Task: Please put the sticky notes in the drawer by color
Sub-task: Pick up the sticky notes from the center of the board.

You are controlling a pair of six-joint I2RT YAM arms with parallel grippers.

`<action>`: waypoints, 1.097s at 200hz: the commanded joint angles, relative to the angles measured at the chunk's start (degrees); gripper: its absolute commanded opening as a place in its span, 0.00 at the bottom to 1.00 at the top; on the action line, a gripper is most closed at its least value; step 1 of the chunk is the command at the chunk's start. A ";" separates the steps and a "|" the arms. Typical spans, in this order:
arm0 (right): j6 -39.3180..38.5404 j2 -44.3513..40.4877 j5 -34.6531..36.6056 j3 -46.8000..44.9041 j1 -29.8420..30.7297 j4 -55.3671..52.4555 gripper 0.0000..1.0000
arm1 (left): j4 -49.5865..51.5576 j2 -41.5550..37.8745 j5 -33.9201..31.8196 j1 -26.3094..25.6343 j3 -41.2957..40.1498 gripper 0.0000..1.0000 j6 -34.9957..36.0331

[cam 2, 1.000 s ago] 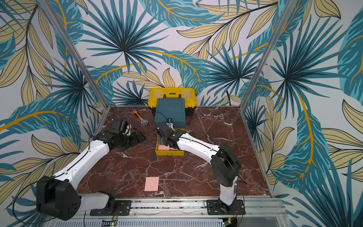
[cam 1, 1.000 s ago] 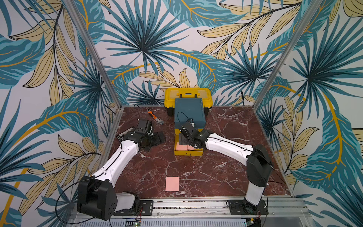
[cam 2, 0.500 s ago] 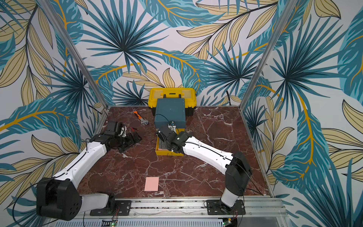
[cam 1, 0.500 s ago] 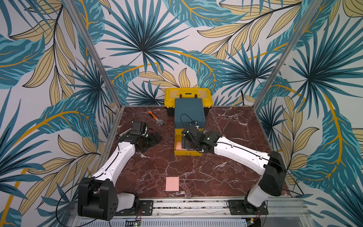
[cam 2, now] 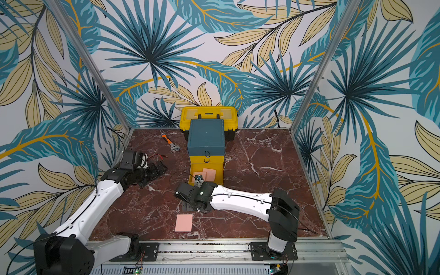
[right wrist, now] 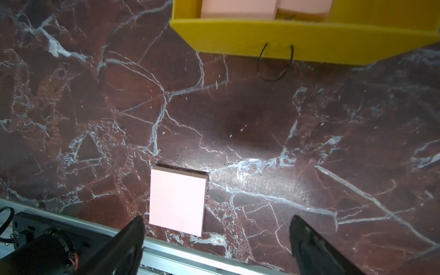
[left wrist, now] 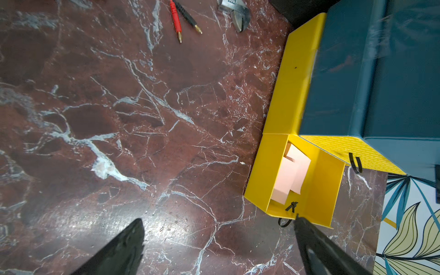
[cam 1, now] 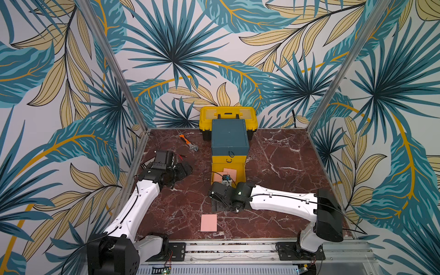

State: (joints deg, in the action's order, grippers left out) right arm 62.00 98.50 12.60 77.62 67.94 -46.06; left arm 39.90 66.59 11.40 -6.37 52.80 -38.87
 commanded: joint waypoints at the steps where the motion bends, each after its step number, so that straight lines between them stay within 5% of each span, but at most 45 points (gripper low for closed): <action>1: 5.94 3.01 -2.39 0.05 2.10 1.43 0.96 | 0.92 -1.43 -2.34 0.57 -0.70 1.00 -1.06; 219: 9.95 20.35 -11.07 11.90 5.24 -4.44 0.99 | 0.00 -9.35 -2.46 0.66 -2.15 1.00 -1.38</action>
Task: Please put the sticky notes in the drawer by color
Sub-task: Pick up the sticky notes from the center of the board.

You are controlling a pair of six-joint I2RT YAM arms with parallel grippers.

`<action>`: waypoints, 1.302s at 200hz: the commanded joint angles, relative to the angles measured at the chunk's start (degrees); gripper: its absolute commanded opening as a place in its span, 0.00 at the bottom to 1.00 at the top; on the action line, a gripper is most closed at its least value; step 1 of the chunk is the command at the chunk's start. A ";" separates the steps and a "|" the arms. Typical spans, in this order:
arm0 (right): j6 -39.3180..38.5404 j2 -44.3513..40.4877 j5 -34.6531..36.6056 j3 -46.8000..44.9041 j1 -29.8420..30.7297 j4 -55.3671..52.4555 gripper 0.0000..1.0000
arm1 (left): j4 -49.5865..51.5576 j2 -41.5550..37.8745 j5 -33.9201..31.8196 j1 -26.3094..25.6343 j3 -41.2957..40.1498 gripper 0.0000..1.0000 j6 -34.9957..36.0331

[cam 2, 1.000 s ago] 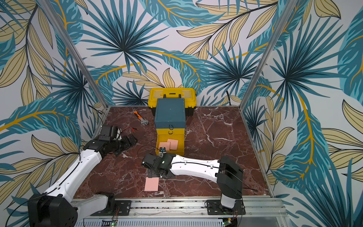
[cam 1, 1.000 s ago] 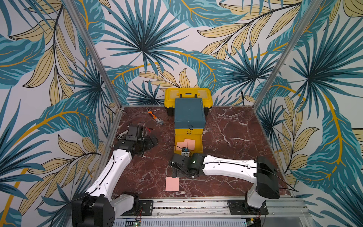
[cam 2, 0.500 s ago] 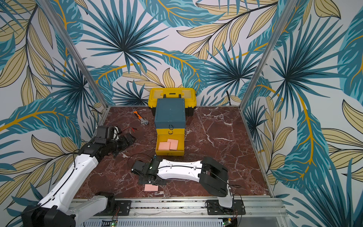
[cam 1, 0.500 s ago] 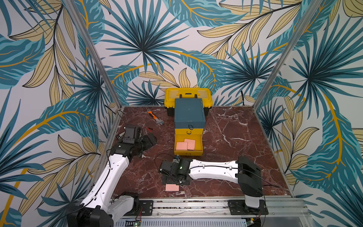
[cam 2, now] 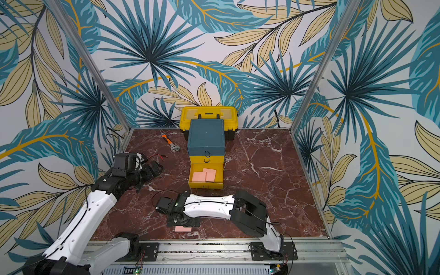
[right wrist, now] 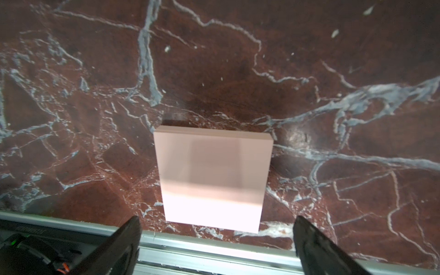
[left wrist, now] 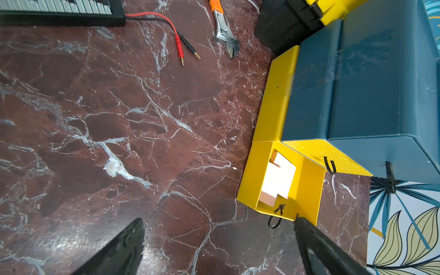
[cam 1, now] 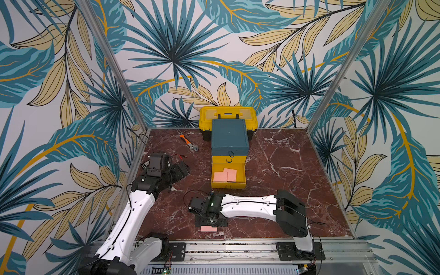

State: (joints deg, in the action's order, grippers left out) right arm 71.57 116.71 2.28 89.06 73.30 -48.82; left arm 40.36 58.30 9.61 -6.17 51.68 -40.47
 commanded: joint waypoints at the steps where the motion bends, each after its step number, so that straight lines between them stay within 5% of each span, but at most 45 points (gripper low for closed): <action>1: 0.35 2.18 -0.82 0.44 -0.14 -1.66 0.99 | -0.46 -1.07 -0.65 0.46 -1.05 1.00 0.21; 187: -2.47 10.26 -2.02 6.81 -0.60 -5.49 0.99 | -3.21 -1.19 0.48 0.81 -3.17 1.00 0.57; 260: -2.56 11.34 -4.19 6.57 -0.65 -3.84 0.90 | -3.44 -1.90 1.20 1.08 -3.43 1.00 0.74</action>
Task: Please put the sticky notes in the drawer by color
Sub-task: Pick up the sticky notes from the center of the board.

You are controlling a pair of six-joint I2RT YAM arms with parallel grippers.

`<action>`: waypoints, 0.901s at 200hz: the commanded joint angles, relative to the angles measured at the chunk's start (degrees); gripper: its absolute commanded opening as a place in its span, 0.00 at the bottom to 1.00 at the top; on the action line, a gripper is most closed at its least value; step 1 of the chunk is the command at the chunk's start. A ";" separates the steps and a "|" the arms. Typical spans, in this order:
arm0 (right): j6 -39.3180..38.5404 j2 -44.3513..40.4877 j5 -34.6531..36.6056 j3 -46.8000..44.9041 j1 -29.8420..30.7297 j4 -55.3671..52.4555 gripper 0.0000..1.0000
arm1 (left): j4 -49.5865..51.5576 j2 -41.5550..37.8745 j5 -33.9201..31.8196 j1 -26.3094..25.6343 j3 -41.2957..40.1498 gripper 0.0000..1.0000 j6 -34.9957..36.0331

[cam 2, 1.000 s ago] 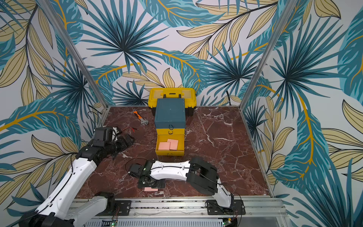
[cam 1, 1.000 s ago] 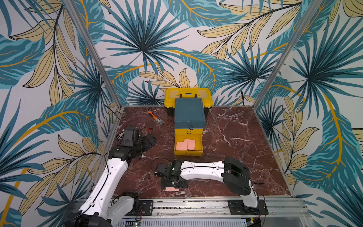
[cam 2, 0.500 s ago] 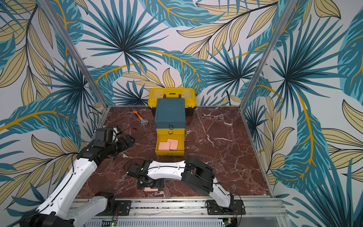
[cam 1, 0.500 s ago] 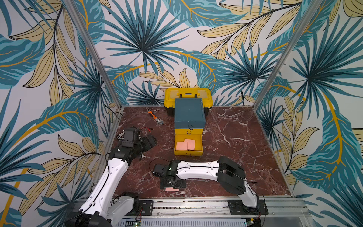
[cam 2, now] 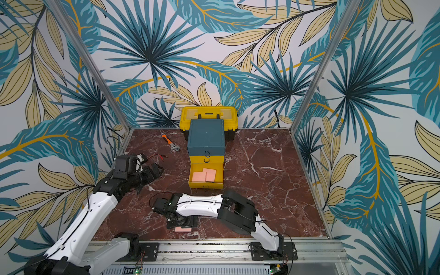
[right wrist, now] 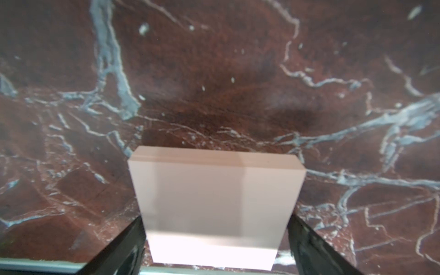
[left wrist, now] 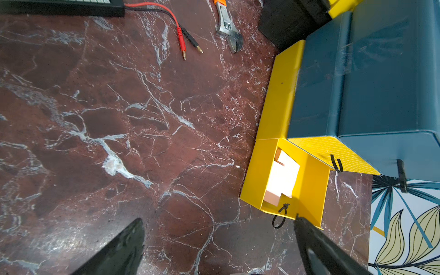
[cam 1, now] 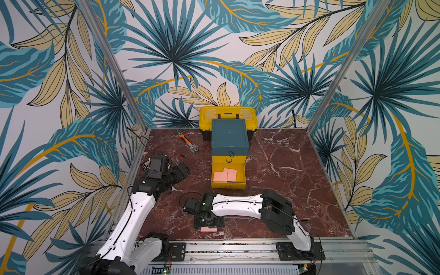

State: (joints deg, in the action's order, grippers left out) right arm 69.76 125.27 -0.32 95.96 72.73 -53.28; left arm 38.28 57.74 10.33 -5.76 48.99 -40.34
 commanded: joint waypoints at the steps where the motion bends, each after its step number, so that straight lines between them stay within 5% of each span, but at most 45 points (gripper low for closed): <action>1: -0.76 2.73 -1.65 -0.29 -0.06 0.58 0.90 | -1.37 -1.32 0.48 0.66 -0.74 1.00 0.61; 122: -0.80 1.02 -3.39 -4.36 -0.53 5.83 0.74 | -0.88 -1.82 1.85 1.55 -1.09 1.00 0.17; 180: -1.57 -4.70 2.92 -4.64 -0.58 2.67 0.74 | -0.67 -1.85 2.17 1.80 -1.09 1.00 -0.08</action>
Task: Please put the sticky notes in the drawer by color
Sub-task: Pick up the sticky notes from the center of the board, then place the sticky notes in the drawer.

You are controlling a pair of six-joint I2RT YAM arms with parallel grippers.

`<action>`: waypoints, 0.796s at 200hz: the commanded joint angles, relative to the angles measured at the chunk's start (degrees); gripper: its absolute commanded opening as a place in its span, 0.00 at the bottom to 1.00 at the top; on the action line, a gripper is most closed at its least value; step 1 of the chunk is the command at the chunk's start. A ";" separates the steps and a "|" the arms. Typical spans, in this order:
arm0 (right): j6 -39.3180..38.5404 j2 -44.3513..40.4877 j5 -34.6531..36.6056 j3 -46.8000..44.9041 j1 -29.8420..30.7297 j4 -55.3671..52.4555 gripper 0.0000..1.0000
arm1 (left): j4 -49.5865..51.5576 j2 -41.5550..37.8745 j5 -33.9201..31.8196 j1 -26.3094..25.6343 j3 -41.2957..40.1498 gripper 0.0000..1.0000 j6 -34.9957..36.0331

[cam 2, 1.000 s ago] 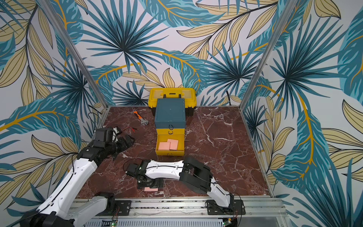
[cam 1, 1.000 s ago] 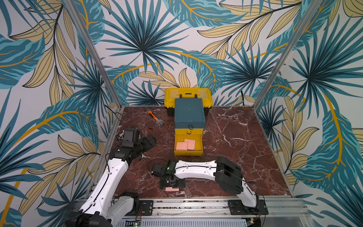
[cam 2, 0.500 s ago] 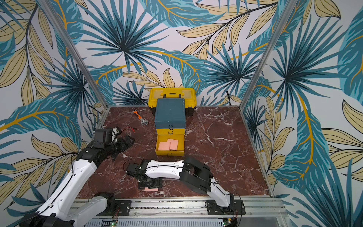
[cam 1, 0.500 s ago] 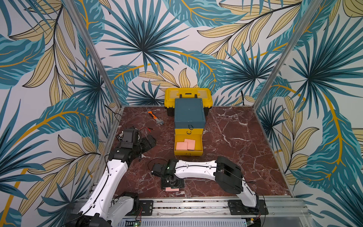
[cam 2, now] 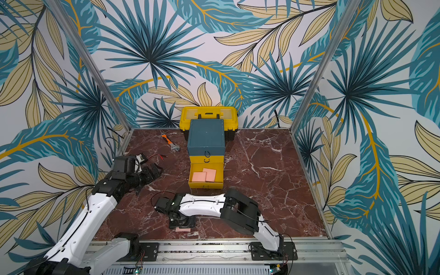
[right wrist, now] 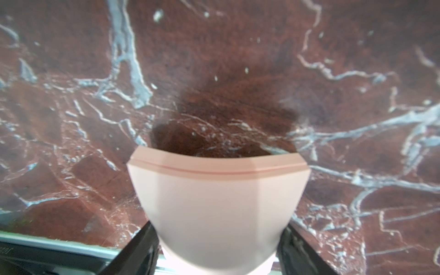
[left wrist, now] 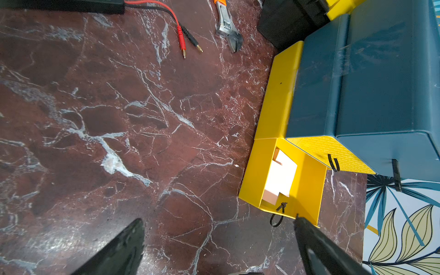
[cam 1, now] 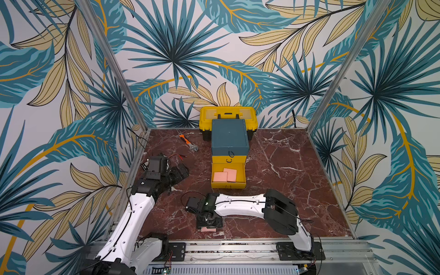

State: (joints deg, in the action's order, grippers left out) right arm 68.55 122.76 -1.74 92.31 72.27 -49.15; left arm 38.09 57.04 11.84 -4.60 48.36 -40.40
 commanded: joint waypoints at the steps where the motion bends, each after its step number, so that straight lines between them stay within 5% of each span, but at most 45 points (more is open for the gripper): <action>1: -0.40 -2.31 4.53 -0.95 -0.16 -1.56 0.74 | -0.47 -1.19 0.65 0.65 -0.46 1.00 -0.02; 104: -9.67 -13.72 20.39 4.45 -1.38 -12.79 0.75 | 1.89 0.96 -0.84 0.81 1.78 1.00 -0.73; 159: -20.35 -19.49 25.88 -0.22 -8.07 -6.40 0.75 | 2.21 2.01 -1.13 0.82 2.40 1.00 -1.71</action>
State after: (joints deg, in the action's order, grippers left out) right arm 54.89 105.54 19.68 95.02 67.51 -57.78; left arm 39.51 58.24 11.33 -4.32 48.71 -41.41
